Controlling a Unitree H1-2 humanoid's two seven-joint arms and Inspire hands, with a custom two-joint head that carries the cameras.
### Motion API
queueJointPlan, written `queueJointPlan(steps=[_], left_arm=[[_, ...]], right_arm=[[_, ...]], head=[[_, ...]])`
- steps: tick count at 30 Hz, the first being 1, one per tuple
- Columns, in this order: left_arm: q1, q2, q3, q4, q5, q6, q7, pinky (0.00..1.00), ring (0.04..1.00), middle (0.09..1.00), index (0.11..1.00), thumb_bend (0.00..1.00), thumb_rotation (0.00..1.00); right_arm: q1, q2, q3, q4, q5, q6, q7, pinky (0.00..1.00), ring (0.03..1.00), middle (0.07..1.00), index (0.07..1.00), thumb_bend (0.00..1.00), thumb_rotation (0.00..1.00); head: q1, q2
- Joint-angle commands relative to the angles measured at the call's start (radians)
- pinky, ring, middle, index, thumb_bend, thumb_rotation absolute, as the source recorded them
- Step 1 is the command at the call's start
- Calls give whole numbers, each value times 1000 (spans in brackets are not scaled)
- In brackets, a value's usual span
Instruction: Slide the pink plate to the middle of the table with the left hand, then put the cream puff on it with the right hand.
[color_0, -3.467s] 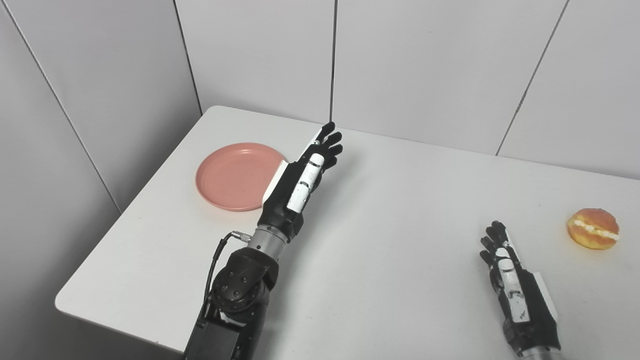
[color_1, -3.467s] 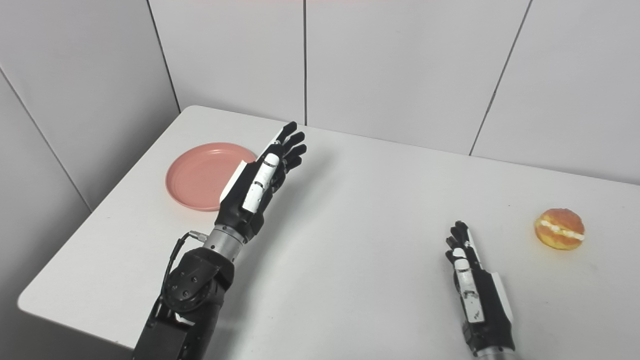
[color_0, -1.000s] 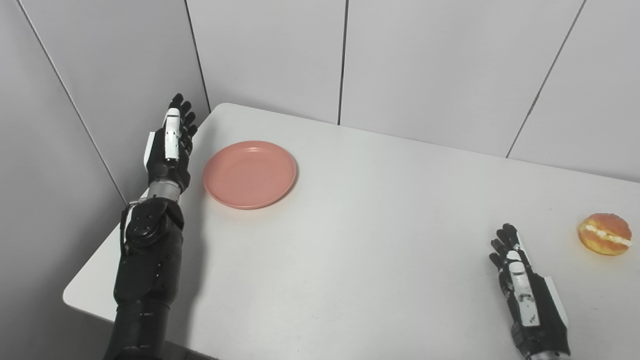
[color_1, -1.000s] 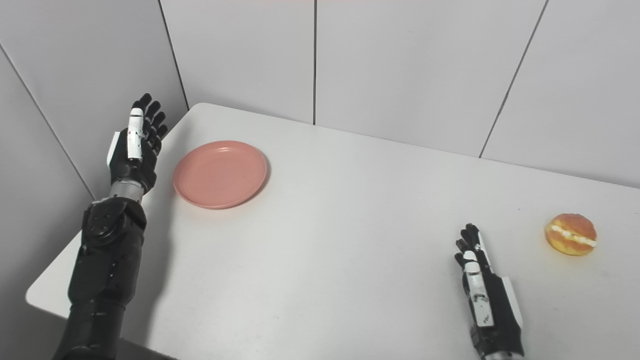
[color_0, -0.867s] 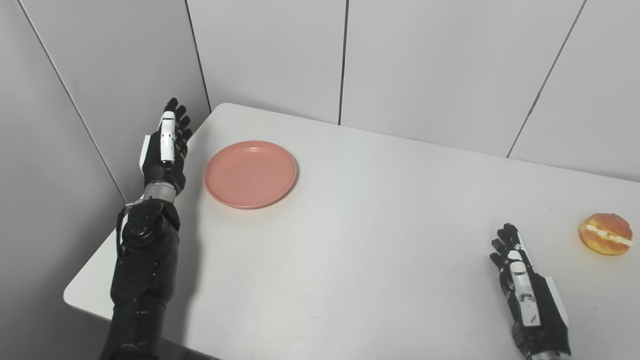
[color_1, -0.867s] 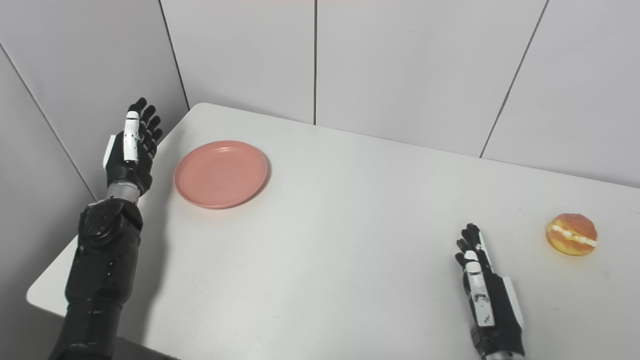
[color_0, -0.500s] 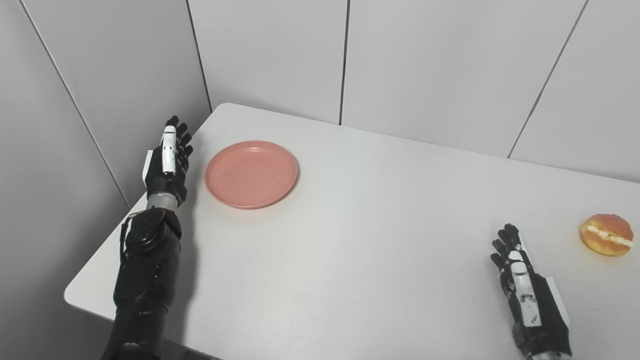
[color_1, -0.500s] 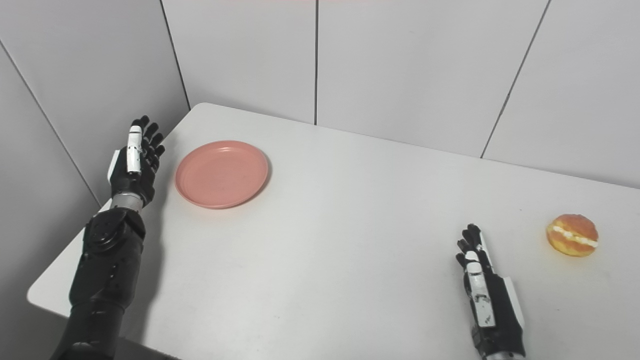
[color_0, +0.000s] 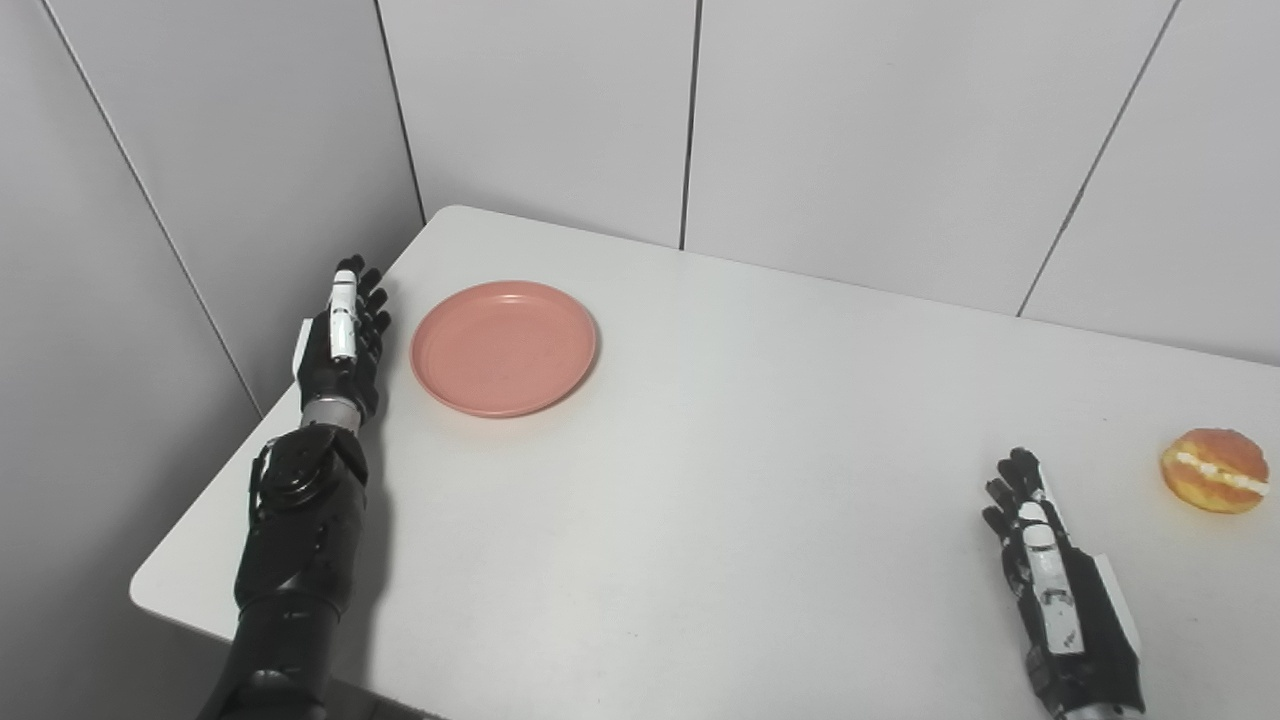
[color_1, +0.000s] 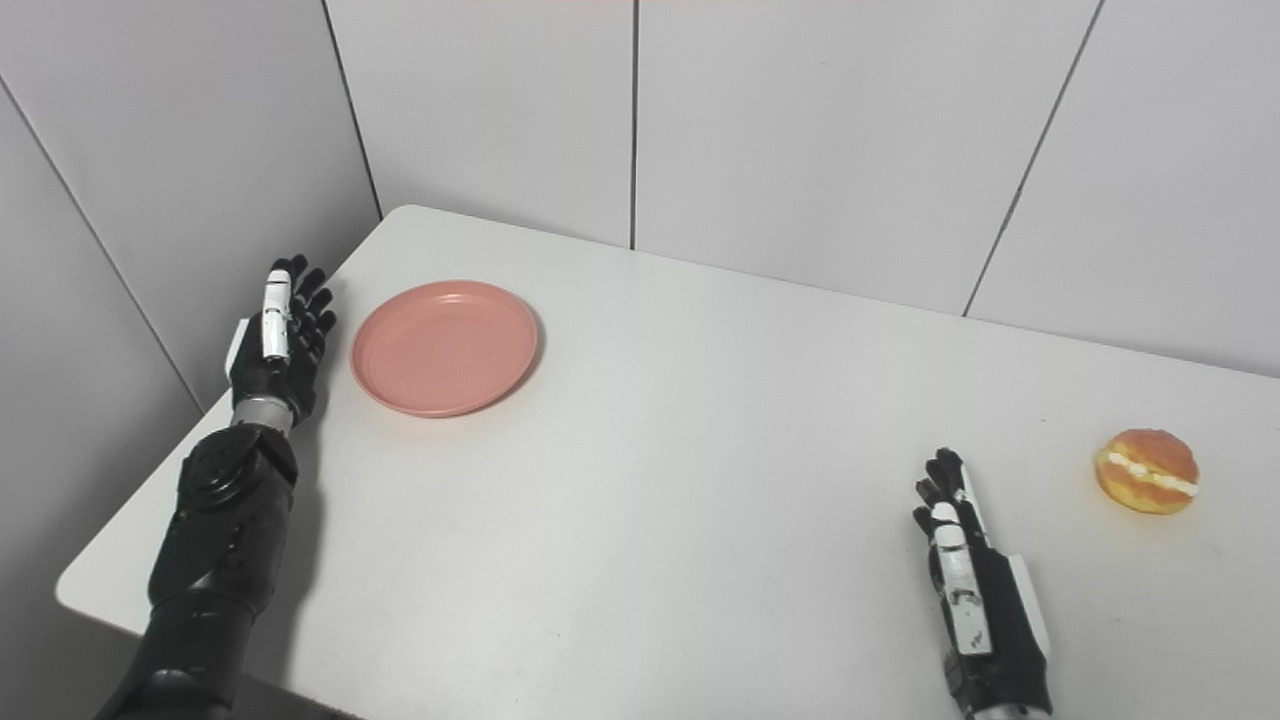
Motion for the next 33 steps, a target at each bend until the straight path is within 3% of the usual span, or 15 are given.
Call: queueJointPlan(steps=[1,6,15,22,27,33], left_arm=[[-43,26,-9,1,-11,-18,-26,1000,995,991,960,376,1000],[-49,21,-28,35,-8,-17,-45,1000,997,1000,983,369,1000],[-79,-14,-66,122,4,-43,-43,993,969,964,938,389,1000],[-56,-44,-126,55,8,10,-46,991,967,966,954,412,1000],[-46,-71,-153,0,6,55,-34,973,960,959,942,376,1000],[-49,-90,-191,3,-1,65,-66,999,976,975,958,393,1000]], right_arm=[[19,-3,-2,26,-1,-2,-4,1000,994,1000,1000,180,1000],[20,-3,-1,26,-6,-6,-6,1000,991,1000,1000,169,1000],[21,-1,0,21,-13,5,-12,1000,991,1000,1000,189,1000],[20,0,2,21,-15,3,-10,1000,987,1000,1000,203,1000],[19,2,2,26,-16,-3,-11,1000,987,1000,1000,194,1000],[19,3,4,18,-21,8,-12,999,987,1000,1000,182,1000]], head=[[-1,2],[-2,3],[-11,10],[-17,15],[-22,19],[-28,20]])
